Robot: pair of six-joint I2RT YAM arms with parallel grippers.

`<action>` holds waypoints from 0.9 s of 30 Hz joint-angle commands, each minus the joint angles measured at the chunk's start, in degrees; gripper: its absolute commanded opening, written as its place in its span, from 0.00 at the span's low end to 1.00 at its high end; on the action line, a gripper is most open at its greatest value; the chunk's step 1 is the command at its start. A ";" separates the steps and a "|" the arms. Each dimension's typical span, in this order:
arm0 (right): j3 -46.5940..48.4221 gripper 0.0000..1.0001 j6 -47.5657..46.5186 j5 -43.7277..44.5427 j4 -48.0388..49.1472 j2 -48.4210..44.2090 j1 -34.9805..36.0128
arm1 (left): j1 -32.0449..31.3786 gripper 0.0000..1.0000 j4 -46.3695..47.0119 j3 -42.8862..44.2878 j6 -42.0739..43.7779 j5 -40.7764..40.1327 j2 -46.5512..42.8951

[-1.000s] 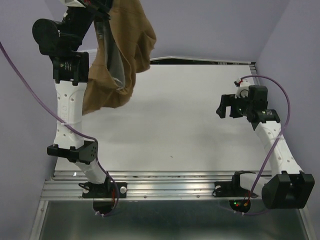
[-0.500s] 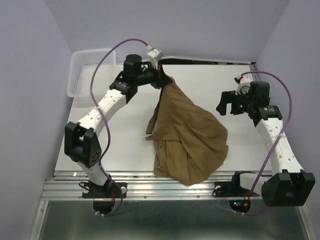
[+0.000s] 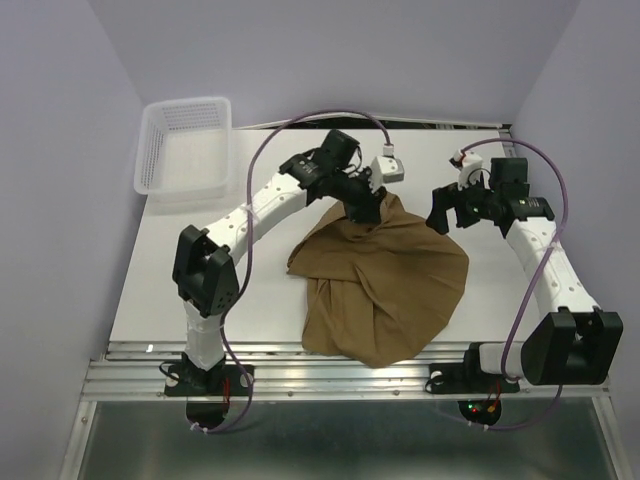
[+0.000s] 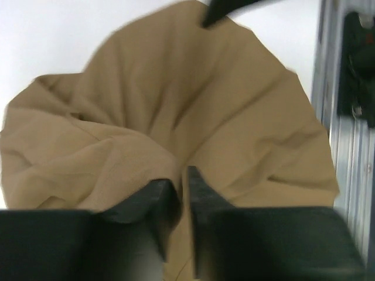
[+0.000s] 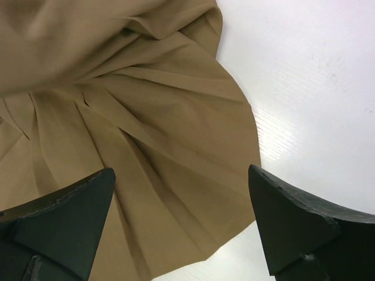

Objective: Fold and stack the skirts
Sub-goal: Move the skirt to the center of the board, then flatten the skirt out

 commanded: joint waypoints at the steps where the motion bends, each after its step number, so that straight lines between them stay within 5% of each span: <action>1: 3.67 1.00 -7.34 -0.73 -0.07 0.46 -0.43 | -4.55 0.55 -13.50 3.33 11.81 2.17 -2.40; 2: 4.20 1.00 -9.26 -0.55 -0.42 1.25 -0.43 | -4.37 0.76 -13.68 3.24 11.11 1.73 -3.01; 8: 6.66 1.00 -14.72 -4.85 -2.97 3.45 -0.43 | 6.22 0.90 -3.60 -8.84 4.78 4.18 -17.93; 13: 8.07 1.00 -23.24 -8.29 -5.08 5.65 3.33 | 16.70 0.93 -5.24 -24.41 15.38 2.87 -29.64; 17: 1.76 0.99 -33.08 -1.45 -2.81 4.17 10.89 | 24.18 0.93 -4.47 -39.61 21.82 -0.13 -31.41; 22: -17.79 0.95 -51.77 7.79 13.74 -3.11 17.93 | 31.12 0.87 -5.07 -43.86 20.87 7.06 -25.27; 27: -31.72 0.90 -65.06 2.99 31.55 -8.05 18.55 | 33.24 0.86 -1.74 -45.01 16.04 9.89 -22.09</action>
